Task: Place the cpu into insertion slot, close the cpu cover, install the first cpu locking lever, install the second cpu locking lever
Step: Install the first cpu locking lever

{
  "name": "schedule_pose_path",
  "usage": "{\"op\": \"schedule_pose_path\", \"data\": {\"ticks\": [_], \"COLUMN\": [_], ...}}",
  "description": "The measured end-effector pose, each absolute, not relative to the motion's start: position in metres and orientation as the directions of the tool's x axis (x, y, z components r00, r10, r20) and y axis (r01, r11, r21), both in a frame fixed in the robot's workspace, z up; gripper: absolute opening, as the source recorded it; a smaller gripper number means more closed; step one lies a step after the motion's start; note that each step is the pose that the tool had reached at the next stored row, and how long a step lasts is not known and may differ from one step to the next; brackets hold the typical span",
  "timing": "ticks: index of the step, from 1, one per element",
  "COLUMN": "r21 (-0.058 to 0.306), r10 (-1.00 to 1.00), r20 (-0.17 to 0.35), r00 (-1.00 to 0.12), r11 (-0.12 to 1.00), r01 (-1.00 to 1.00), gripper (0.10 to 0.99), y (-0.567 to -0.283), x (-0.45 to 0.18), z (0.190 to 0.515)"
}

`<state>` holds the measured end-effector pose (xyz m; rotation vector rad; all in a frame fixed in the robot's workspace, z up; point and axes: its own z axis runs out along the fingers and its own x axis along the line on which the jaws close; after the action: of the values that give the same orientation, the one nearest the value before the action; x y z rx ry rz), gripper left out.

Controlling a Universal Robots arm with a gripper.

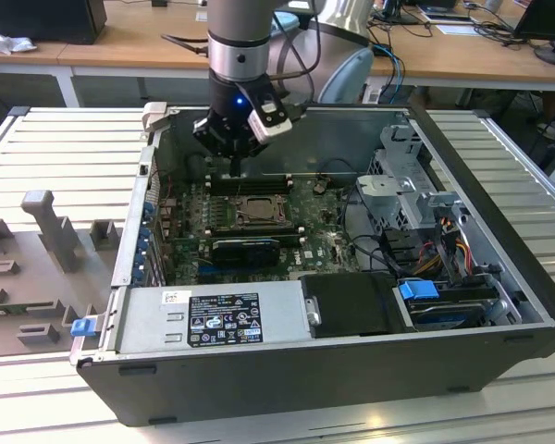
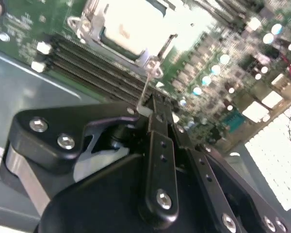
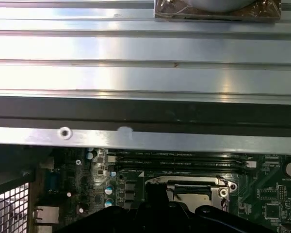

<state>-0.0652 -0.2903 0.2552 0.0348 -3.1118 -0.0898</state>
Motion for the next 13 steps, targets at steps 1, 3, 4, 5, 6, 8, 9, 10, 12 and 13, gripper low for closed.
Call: {"op": "schedule_pose_path", "data": {"ticks": [1,3,4,5,6,8,9,10,12,13], "r21": [0.058,0.058,0.061,0.070,0.081,0.083,0.083,0.083,0.083,0.083], "r10": [-0.023,-0.023,-0.023,-0.024,-0.024,-0.024,-0.025,-0.026,-0.028,-0.029], "r20": [0.028,0.028,0.028,0.027,0.027,0.025,0.023,0.021,0.021,0.021], "r00": [-0.999,-0.999,-0.999,-0.999,-0.999,-0.999,-0.999,-0.999,-0.999,-0.999], "r11": [0.998,0.998,0.998,0.997,0.997,0.996,0.996,0.996,0.996,0.996], "r01": [-0.021,-0.022,-0.021,-0.022,-0.022,-0.022,-0.023,-0.024,-0.026,-0.028], "gripper": [0.106,0.106,0.106,0.106,0.106,0.106,0.106,0.106,0.106,0.106], "y": [-0.290,-0.290,-0.290,-0.290,-0.290,-0.290,-0.290,-0.290,-0.290,-0.290], "x": [-0.061,-0.052,-0.049,-0.047,-0.045,-0.044,-0.044,-0.043,-0.042,-0.041], "z": [0.255,0.254,0.254,0.254,0.254,0.253,0.252,0.251,0.247,0.244]}}
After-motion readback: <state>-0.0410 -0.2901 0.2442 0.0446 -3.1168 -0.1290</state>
